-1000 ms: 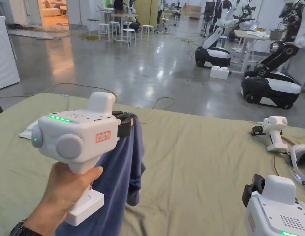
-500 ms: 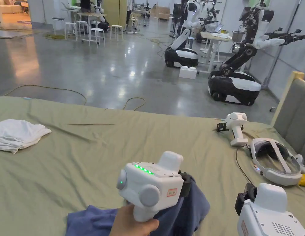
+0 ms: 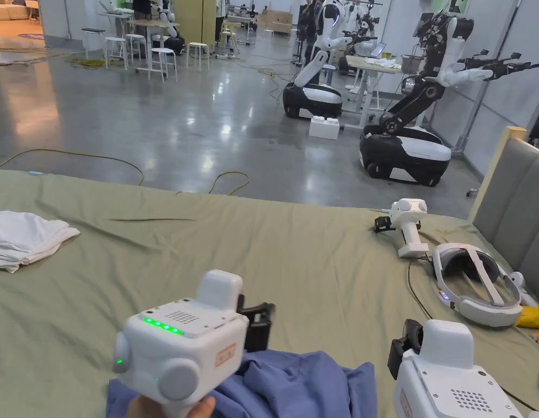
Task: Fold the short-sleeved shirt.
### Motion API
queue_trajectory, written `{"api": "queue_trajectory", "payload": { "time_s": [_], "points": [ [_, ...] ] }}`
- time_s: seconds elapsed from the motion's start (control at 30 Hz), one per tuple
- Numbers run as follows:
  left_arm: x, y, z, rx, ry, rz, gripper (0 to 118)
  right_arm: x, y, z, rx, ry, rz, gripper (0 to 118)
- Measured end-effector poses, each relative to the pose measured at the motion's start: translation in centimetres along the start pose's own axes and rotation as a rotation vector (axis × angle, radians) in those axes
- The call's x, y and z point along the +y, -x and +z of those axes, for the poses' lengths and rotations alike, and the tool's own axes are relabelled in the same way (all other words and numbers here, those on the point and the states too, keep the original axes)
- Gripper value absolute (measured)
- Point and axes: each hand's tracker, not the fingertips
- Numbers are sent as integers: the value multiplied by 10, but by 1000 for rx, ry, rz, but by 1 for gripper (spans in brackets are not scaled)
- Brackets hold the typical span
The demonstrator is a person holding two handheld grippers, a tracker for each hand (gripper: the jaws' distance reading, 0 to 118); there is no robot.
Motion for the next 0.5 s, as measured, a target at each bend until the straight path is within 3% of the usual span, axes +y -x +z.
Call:
{"api": "queue_trajectory", "payload": {
  "time_s": [0.07, 0.1, 0.2, 0.33, 0.5],
  "points": [
    [-1, 14, 18, 106, -56, -9, 37, 5, 9, -1, 2, -20, 2, 0],
    [-2, 21, 27, 163, -76, -16, 23, 8, 13, -1, 3, -34, -4, 0],
    [-5, 41, 49, 277, -115, -17, 9, 15, 25, -1, 18, -81, -21, 0],
    [-10, 66, 73, 343, -150, 13, 0, 21, 40, 0, 33, -129, -30, 0],
    [-19, 104, 83, 362, -94, 131, 0, 25, 52, -1, 54, -140, -16, 0]
  ]
}}
